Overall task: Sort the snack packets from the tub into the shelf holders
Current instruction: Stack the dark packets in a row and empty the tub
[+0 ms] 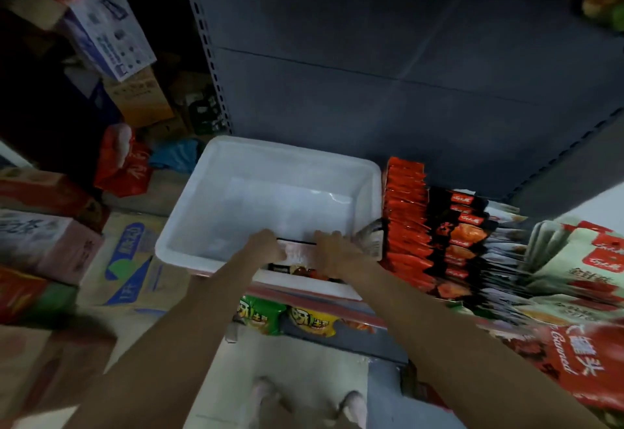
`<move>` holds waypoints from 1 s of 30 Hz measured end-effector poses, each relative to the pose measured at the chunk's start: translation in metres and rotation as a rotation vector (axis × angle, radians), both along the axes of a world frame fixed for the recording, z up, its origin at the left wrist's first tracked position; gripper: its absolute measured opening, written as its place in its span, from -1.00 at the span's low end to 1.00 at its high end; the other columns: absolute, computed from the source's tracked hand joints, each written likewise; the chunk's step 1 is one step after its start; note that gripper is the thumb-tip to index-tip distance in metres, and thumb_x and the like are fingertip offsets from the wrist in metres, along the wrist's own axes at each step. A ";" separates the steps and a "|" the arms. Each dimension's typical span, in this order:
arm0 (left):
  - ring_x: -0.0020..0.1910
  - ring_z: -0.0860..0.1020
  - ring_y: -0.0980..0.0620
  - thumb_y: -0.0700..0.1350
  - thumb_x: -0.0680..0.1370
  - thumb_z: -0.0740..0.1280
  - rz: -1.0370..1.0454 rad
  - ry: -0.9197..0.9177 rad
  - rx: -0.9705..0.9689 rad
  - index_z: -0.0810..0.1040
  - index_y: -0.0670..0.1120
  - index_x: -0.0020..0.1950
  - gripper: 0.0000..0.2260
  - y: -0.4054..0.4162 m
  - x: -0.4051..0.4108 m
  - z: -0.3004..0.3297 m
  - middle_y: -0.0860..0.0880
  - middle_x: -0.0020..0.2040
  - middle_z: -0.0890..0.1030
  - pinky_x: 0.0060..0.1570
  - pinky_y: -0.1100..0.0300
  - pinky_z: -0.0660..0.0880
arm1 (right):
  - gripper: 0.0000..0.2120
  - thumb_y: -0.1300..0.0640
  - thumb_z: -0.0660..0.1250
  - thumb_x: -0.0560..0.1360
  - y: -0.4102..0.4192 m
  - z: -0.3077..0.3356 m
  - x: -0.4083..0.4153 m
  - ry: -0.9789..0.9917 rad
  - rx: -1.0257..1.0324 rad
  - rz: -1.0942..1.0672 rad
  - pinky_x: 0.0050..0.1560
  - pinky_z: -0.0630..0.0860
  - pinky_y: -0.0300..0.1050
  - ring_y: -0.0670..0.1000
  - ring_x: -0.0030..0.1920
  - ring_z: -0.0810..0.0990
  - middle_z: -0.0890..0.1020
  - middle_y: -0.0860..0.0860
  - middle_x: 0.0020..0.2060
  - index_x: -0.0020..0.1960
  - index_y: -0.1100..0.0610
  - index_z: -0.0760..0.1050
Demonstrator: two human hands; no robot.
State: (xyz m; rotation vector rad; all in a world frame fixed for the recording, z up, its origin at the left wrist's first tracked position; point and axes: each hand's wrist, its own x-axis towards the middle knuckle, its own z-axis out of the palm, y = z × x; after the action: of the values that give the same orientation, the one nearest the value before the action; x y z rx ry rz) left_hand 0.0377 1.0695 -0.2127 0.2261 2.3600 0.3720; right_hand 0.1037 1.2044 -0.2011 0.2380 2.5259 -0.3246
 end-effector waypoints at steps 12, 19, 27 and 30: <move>-0.47 0.60 0.13 -0.26 0.56 0.25 0.747 -0.398 0.742 0.47 -0.17 -0.20 -0.87 -0.009 -0.032 0.022 -0.01 -0.47 0.60 -0.49 0.35 0.37 | -0.36 0.10 0.38 0.46 0.003 -0.006 -0.021 0.027 -0.266 -0.029 0.22 0.40 -0.04 0.18 0.26 0.43 0.41 0.16 0.26 0.46 0.07 0.18; -0.27 0.61 0.05 -0.01 0.57 0.24 0.845 -0.452 0.829 0.50 -0.12 -0.17 -0.78 -0.010 -0.045 0.064 -0.04 -0.28 0.62 -0.19 0.20 0.45 | -0.90 0.18 0.50 0.36 0.034 0.060 -0.011 0.786 -0.587 -0.488 -0.22 0.44 -0.31 -0.16 -0.31 0.53 0.60 -0.09 -0.33 -0.21 0.13 0.58; -0.05 0.57 0.13 0.03 0.60 0.21 0.388 -0.274 1.037 0.59 -0.04 -0.03 -0.78 0.082 -0.003 0.103 0.05 -0.04 0.63 -0.09 0.25 0.45 | -0.91 0.23 0.40 0.46 0.104 0.109 0.040 0.951 -0.801 -0.683 -0.15 0.53 -0.09 -0.06 -0.25 0.57 0.60 -0.04 -0.30 -0.17 0.09 0.52; -0.19 0.55 0.28 -0.22 0.51 0.37 0.120 -0.092 1.052 0.59 -0.19 0.05 -0.87 0.119 0.019 0.111 0.05 -0.16 0.60 -0.14 0.41 0.44 | -0.88 0.15 0.45 0.42 0.134 0.118 0.067 1.037 -0.701 -0.742 -0.18 0.54 0.09 0.02 -0.28 0.55 0.57 -0.01 -0.34 -0.20 0.11 0.52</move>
State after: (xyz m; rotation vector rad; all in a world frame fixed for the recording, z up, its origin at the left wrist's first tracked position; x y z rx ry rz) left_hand 0.0567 1.1888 -0.1015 0.5274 1.8762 1.6160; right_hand 0.1704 1.3383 -0.0829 0.8916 2.9034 -2.0034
